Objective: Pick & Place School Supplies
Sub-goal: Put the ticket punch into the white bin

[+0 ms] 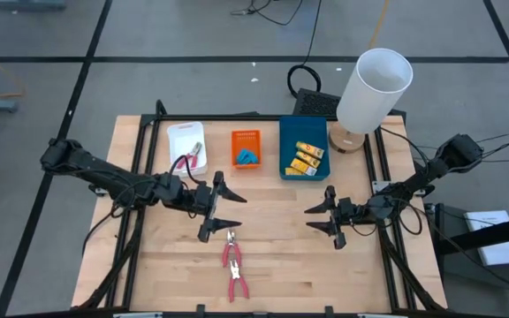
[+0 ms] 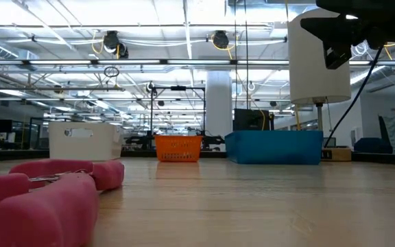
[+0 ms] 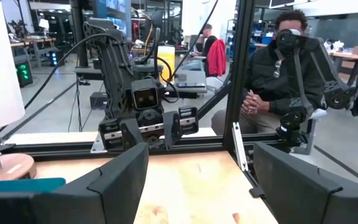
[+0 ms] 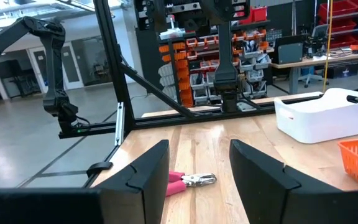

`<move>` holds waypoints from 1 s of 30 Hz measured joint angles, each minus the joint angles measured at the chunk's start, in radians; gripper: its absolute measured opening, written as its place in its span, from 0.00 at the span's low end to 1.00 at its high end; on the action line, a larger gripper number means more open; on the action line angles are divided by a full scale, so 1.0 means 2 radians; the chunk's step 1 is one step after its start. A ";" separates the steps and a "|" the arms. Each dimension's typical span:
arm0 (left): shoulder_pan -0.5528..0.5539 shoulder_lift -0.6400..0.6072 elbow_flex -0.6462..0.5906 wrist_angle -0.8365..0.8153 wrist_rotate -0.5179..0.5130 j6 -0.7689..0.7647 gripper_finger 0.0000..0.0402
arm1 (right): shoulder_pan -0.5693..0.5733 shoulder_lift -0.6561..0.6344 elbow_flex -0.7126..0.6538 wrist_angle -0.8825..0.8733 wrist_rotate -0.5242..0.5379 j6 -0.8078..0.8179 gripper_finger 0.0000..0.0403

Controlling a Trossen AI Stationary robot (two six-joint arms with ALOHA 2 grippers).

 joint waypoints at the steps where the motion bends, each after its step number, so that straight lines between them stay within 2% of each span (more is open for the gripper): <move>1: 0.000 0.000 0.000 -0.001 0.000 0.000 0.74 | 0.000 0.000 0.000 0.000 0.000 0.000 0.40; 23: -0.001 0.000 0.000 -0.006 0.001 -0.001 0.74 | 0.000 0.000 0.000 0.000 0.000 0.000 0.40; 28: -0.019 0.000 -0.003 -0.009 0.001 0.001 0.74 | 0.000 0.000 0.000 0.000 0.000 0.002 0.40; 30: -0.035 0.000 -0.028 0.016 -0.001 -0.005 0.74 | 0.000 0.000 0.000 0.000 0.000 0.005 0.40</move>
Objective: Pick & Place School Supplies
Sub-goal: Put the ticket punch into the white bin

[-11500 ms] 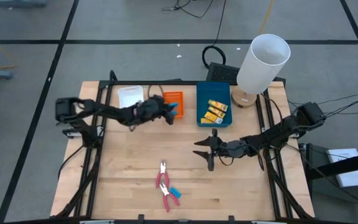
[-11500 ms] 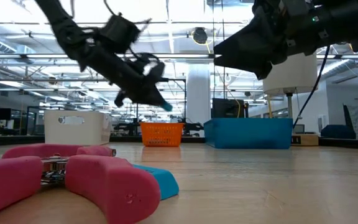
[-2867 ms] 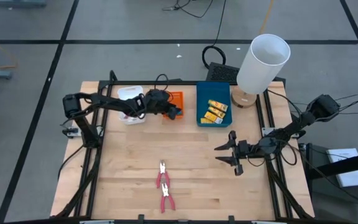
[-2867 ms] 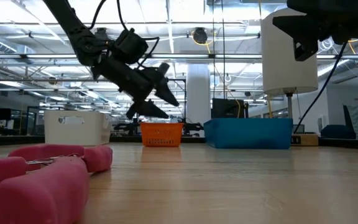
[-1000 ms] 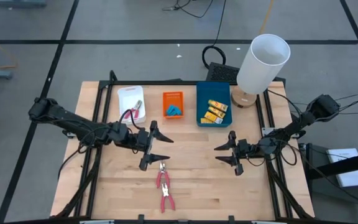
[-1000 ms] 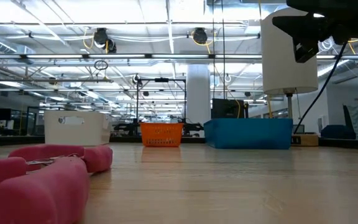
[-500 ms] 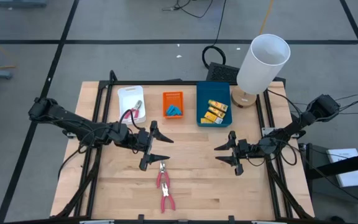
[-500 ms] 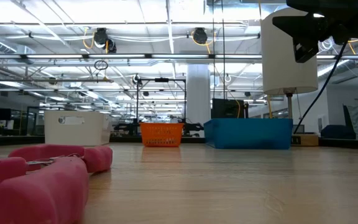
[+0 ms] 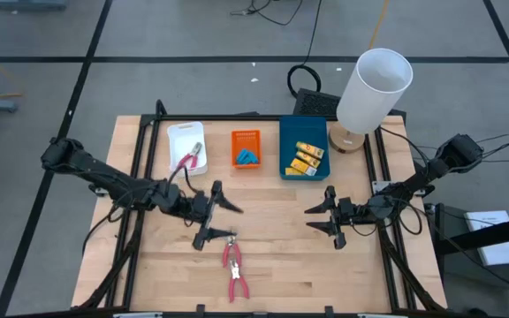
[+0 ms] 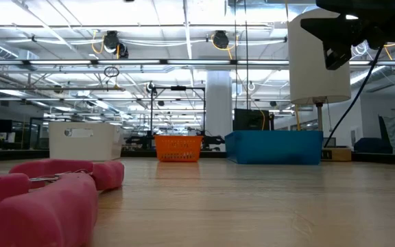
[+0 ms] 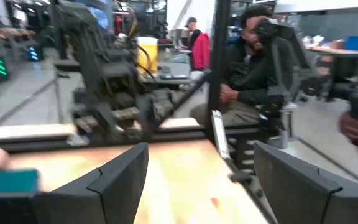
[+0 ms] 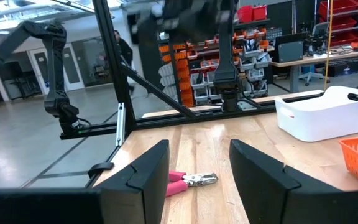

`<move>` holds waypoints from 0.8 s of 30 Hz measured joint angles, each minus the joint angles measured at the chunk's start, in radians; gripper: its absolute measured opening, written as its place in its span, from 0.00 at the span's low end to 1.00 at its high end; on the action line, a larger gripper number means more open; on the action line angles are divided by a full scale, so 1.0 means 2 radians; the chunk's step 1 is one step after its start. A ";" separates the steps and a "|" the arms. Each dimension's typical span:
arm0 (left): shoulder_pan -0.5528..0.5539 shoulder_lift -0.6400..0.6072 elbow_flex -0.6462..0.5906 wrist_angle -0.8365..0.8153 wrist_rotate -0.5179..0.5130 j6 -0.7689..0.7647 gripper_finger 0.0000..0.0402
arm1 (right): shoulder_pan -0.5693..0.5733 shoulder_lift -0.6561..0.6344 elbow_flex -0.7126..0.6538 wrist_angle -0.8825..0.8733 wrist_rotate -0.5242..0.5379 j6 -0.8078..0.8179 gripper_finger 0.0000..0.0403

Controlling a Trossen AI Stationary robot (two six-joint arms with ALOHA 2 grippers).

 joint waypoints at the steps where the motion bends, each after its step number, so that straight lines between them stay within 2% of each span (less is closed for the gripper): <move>1: -0.009 0.000 -0.018 0.021 -0.006 -0.008 0.74 | 0.000 0.000 0.000 0.000 0.000 0.003 0.40; 5: -0.047 0.000 -0.099 0.106 -0.084 -0.057 0.74 | 0.001 0.003 0.000 -0.004 -0.002 0.017 0.40; 7: -0.066 -0.005 -0.135 0.125 -0.130 -0.084 0.74 | 0.001 0.008 0.000 -0.007 -0.002 0.020 0.40; 9: -0.084 -0.006 -0.157 0.138 -0.149 -0.115 0.74 | 0.001 0.018 0.000 -0.005 -0.003 0.021 0.40; 14: -0.123 0.012 -0.171 0.092 -0.156 -0.199 0.74 | 0.001 0.062 0.000 0.016 -0.028 0.047 0.40; 19: -0.153 0.079 -0.169 0.069 -0.154 -0.307 0.74 | 0.000 0.105 0.000 0.053 -0.027 0.060 0.40; 24: -0.159 0.148 -0.152 0.066 -0.109 -0.413 0.74 | 0.000 0.120 0.000 0.073 -0.027 0.056 0.40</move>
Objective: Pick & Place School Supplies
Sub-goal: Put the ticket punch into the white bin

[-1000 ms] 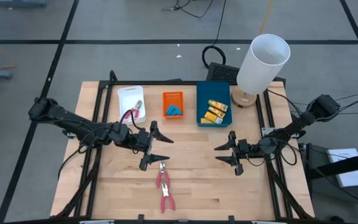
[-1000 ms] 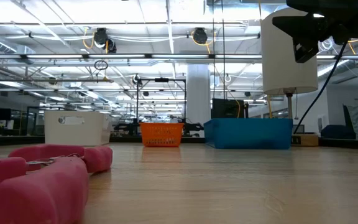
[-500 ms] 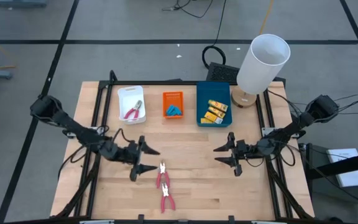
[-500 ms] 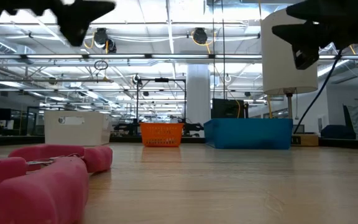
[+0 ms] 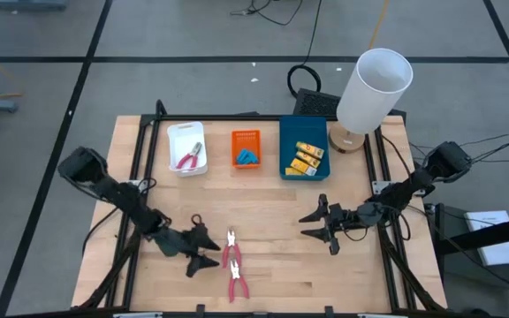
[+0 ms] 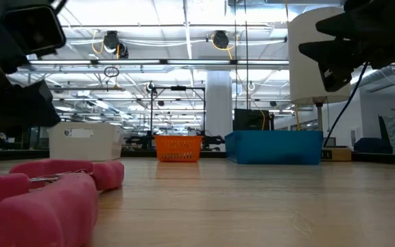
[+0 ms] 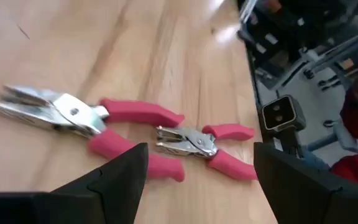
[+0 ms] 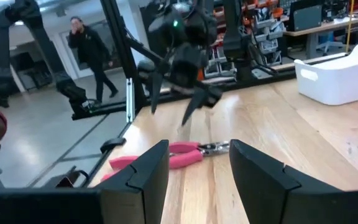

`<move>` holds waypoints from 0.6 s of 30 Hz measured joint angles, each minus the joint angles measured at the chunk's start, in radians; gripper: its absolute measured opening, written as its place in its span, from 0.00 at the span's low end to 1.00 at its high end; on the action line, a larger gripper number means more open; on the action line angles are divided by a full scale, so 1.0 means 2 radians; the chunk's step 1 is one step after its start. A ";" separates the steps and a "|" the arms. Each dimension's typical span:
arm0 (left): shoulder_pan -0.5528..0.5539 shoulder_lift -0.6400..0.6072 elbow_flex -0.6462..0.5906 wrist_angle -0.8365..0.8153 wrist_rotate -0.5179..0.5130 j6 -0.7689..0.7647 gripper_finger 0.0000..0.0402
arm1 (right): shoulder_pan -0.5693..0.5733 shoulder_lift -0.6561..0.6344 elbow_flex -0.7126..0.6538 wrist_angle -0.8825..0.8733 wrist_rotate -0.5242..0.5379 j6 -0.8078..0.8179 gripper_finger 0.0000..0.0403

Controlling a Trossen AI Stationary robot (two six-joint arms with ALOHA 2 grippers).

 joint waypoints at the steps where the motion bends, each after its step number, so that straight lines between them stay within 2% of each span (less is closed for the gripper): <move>1: 0.001 0.011 0.013 -0.013 0.008 -0.011 0.74 | 0.000 0.000 0.000 0.003 0.000 0.001 0.40; 5: 0.001 0.050 0.096 -0.129 0.020 -0.011 0.74 | 0.000 -0.001 0.000 0.015 0.000 0.001 0.40; 11: 0.012 0.098 0.235 -0.391 0.019 -0.039 0.74 | 0.000 -0.001 0.000 0.022 0.000 -0.001 0.40; 13: 0.016 0.108 0.264 -0.428 0.019 -0.043 0.74 | 0.000 -0.001 0.000 0.021 0.000 0.000 0.40; 18: 0.018 0.123 0.289 -0.441 0.019 -0.051 0.74 | 0.005 -0.001 0.004 0.010 -0.001 0.004 0.40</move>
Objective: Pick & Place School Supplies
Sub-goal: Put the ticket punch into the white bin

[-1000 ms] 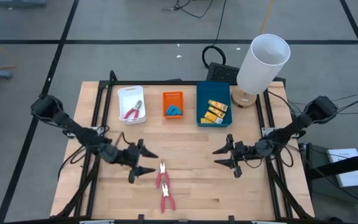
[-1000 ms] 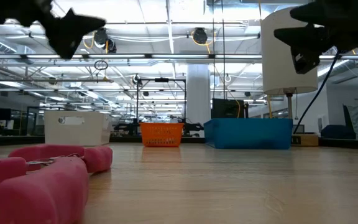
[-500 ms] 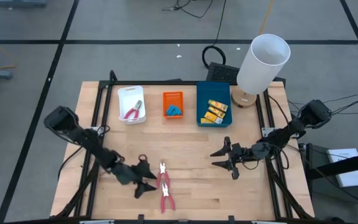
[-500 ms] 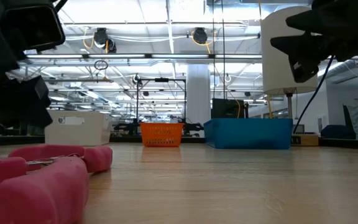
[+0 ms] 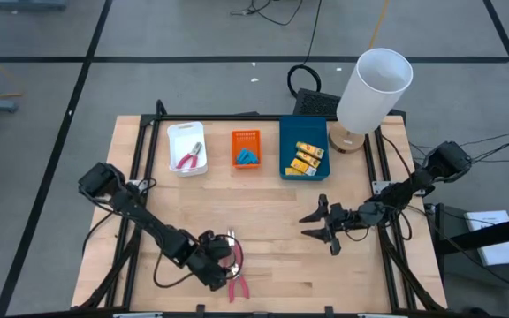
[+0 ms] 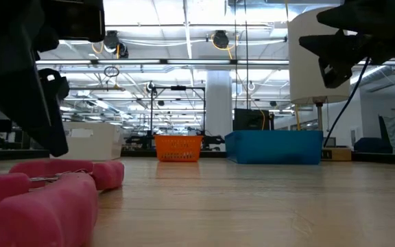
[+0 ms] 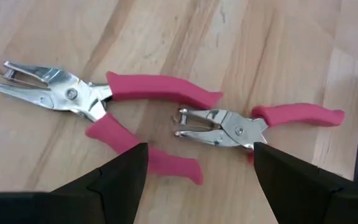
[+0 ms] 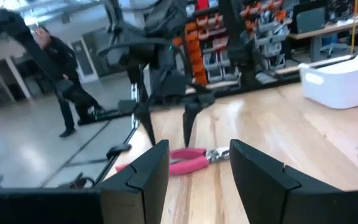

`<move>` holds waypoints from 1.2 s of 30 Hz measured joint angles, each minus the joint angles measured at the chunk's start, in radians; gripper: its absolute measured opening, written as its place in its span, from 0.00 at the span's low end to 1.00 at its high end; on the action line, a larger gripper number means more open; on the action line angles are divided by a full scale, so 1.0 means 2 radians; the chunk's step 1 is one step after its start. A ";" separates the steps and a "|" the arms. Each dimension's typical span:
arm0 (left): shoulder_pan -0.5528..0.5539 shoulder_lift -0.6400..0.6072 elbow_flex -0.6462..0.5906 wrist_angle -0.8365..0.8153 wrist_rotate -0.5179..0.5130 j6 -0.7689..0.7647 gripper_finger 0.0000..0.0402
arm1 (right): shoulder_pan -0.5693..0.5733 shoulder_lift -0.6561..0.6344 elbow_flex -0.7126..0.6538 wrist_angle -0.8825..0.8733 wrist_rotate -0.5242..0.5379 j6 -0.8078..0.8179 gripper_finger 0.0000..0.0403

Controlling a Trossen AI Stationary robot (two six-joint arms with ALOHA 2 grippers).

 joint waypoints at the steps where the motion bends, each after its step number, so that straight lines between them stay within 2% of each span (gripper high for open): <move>1: 0.000 0.000 0.000 -0.001 -0.002 -0.002 0.74 | 0.003 0.000 0.007 -0.015 0.000 0.000 0.40; 7: -0.006 0.000 0.000 -0.005 -0.046 -0.015 0.74 | 0.012 0.032 0.110 -0.175 -0.001 -0.014 0.40; 14: -0.016 -0.001 0.000 -0.004 -0.061 -0.030 0.74 | 0.000 0.163 0.281 -0.322 -0.001 0.021 0.40; 16: -0.025 -0.010 -0.001 -0.006 -0.089 -0.030 0.74 | -0.012 0.205 0.341 -0.384 0.000 0.049 0.40; 22: -0.066 -0.055 -0.001 -0.006 -0.230 0.006 0.74 | -0.045 0.306 0.506 -0.586 -0.004 0.112 0.40; 25: -0.083 -0.067 -0.001 -0.006 -0.263 0.023 0.74 | -0.049 0.341 0.552 -0.602 -0.010 0.101 0.40; 28: -0.087 -0.068 -0.001 -0.007 -0.267 0.030 0.74 | -0.051 0.365 0.580 -0.603 -0.014 0.097 0.40; 32: -0.089 -0.068 -0.001 -0.015 -0.265 0.024 0.74 | -0.052 0.378 0.590 -0.598 -0.015 0.097 0.41; 36: -0.089 -0.068 -0.001 -0.025 -0.269 0.014 0.74 | -0.052 0.392 0.591 -0.549 -0.016 0.095 0.48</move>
